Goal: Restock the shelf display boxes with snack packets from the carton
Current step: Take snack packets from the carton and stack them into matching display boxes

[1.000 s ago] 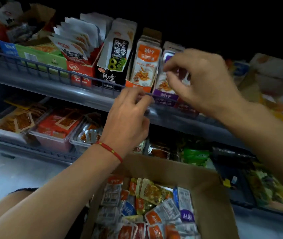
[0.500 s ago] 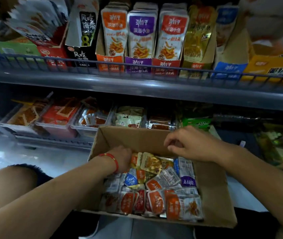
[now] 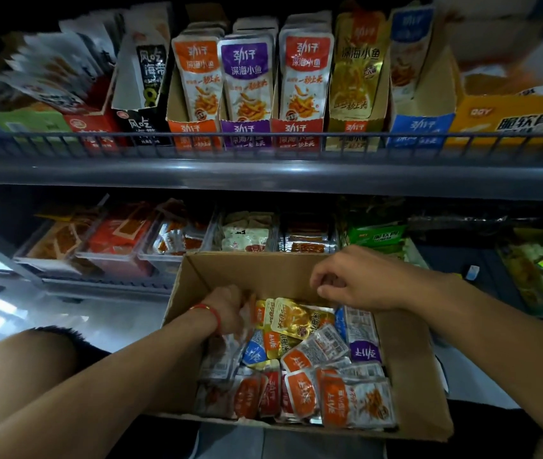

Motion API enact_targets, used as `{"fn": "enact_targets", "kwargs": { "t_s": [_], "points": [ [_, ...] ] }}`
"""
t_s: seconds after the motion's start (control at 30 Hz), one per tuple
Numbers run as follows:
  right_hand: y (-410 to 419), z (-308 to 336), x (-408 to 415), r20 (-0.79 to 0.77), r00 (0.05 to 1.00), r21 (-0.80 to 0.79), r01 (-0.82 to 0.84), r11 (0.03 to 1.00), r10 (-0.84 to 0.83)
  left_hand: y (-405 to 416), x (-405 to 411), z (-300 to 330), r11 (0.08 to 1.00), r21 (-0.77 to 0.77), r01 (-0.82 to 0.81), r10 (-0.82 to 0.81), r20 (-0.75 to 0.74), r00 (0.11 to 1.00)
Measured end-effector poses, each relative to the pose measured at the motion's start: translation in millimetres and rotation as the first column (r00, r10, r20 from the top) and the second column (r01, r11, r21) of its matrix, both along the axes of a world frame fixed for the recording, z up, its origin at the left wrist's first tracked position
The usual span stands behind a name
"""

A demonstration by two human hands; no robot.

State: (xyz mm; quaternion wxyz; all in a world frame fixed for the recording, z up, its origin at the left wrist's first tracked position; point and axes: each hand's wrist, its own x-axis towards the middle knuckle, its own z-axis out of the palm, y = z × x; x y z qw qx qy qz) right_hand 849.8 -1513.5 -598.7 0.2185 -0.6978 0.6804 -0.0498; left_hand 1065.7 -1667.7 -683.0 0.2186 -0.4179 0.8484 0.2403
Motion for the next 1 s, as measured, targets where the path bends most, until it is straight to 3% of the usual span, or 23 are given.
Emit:
{"fn": "enact_targets", "kwargs": {
  "t_s": [0.1,0.17,0.27,0.33,0.4,0.53,0.63,0.77,0.87,1.0],
  "points": [
    [-1,-2,-4,0.009,0.998,0.012,0.057,0.998,-0.057,5,-2,31,0.985,0.150,-0.089,0.123,-0.235,0.964],
    [-1,-5,-7,0.055,0.989,0.077,0.132,0.988,-0.136,14,-4,58,0.952,0.295,-0.081,0.209,-0.430,0.878],
    [0,-3,-6,0.289,0.916,0.141,0.247,0.959,-0.278,24,-5,84,0.907,0.415,-0.065,0.322,-0.587,0.743],
    [2,6,-2,0.453,0.818,0.135,0.329,0.934,-0.354,26,-8,92,0.897,0.438,-0.065,0.360,-0.636,0.683],
    [4,18,1,0.515,0.766,0.090,0.399,0.913,-0.385,27,-9,99,0.901,0.432,-0.049,0.350,-0.655,0.669],
    [6,34,10,0.490,0.787,-0.032,0.447,0.894,-0.376,22,-9,104,0.944,0.328,-0.040,0.258,-0.657,0.708],
    [5,43,20,0.473,0.791,-0.111,0.490,0.865,-0.387,14,-4,110,0.968,0.242,-0.071,0.227,-0.708,0.669],
    [-6,62,26,0.514,0.781,-0.223,0.522,0.823,-0.355,3,1,126,0.964,0.251,-0.088,0.257,-0.796,0.548],
    [-23,89,29,0.429,0.829,-0.331,0.514,0.792,-0.359,-10,9,144,0.958,0.266,-0.108,0.286,-0.856,0.430],
    [-53,136,33,0.419,0.859,-0.444,0.477,0.759,-0.294,-31,21,163,0.914,0.398,-0.085,0.407,-0.893,0.194]
  ]
}}
